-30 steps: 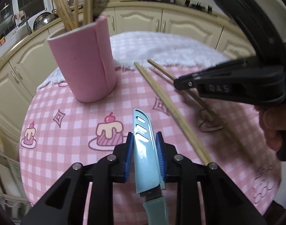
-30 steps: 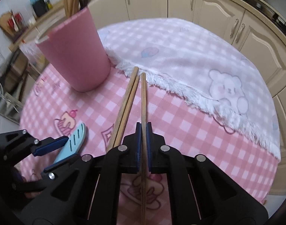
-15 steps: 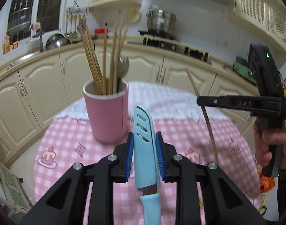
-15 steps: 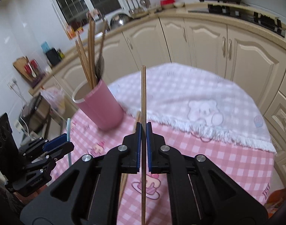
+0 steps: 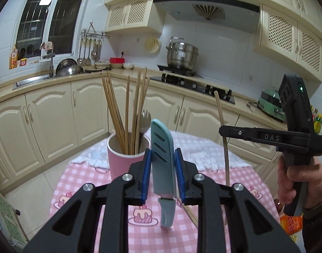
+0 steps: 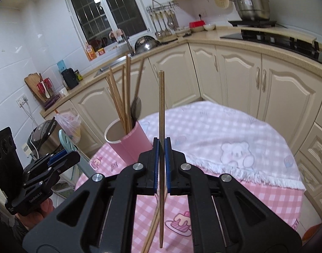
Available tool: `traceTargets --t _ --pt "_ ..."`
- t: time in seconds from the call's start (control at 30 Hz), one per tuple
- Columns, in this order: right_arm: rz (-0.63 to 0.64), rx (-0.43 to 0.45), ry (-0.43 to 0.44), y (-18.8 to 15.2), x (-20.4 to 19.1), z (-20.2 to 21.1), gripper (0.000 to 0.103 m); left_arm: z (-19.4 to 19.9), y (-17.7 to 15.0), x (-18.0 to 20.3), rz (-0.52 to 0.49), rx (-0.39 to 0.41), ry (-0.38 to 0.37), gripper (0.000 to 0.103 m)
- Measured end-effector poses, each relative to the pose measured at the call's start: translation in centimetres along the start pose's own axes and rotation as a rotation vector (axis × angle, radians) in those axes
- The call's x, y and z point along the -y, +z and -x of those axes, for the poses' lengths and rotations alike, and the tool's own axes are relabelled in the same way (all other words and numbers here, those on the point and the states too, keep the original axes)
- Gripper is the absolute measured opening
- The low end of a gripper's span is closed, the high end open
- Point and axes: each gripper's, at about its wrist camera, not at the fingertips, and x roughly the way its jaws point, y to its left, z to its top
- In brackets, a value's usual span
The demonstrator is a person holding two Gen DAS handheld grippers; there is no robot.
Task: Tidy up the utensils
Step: 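Lift knife and chopstick over the pink cup and lower them inside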
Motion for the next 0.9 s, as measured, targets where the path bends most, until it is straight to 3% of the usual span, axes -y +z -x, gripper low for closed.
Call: traceTargets --t 0.3,0.57,0.9 --pt "0.033 0.130 0.030 4.1 -2.3 1.1 0.005 2.6 4.8 -0.3 -0.024 0.109 -0.015 0.021" --pt "0.078 0.263 0.074 9.8 -5.7 0.6 0.006 4.3 10.5 -1.6 -0.069 0.222 0.021 0.021" --pt "0.118 0.342 0.085 14.0 -8.9 -2.6 0.006 3.0 14.4 -3.7 -0.076 0.254 0.035 0.021"
